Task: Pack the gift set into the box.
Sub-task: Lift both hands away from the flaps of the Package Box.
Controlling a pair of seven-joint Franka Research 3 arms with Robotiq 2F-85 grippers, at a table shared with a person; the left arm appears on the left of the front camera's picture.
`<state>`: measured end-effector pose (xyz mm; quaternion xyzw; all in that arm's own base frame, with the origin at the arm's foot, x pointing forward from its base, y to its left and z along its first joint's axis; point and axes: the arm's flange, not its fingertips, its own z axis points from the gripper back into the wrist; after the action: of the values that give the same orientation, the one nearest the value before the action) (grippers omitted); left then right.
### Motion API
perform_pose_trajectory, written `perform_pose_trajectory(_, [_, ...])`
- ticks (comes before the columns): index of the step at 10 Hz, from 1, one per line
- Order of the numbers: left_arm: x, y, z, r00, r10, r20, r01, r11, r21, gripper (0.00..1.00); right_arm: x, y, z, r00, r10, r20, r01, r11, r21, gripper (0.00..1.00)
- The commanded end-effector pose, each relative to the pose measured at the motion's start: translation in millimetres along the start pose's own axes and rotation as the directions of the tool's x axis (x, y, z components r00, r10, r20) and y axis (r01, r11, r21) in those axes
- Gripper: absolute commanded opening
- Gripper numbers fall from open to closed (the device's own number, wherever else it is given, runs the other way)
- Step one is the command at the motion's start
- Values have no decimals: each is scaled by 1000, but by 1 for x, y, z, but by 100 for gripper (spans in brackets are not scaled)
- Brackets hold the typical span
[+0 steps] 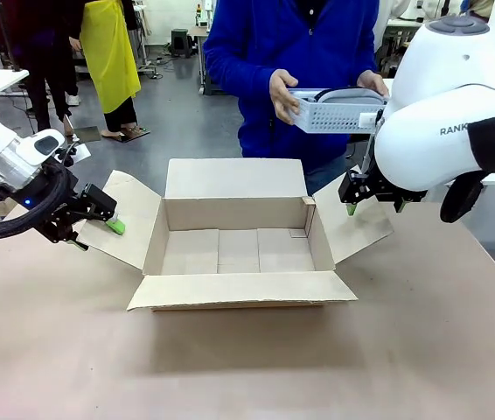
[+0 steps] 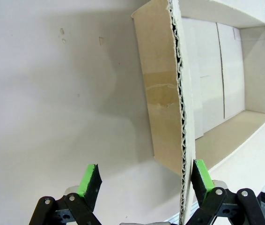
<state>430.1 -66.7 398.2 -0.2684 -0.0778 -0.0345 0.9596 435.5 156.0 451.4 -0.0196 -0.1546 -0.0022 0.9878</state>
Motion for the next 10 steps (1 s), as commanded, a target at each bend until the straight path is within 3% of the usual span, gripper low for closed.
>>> perform_pose_trajectory(1, [-1,0,2,1000,9,1,-9,1000,13,100,5,0,1,1000,0,6,0,1000,-16,100])
perform_pose_trajectory(10, [-1,0,2,1000,9,1,-9,1000,13,100,5,0,1,1000,0,6,0,1000,-16,100])
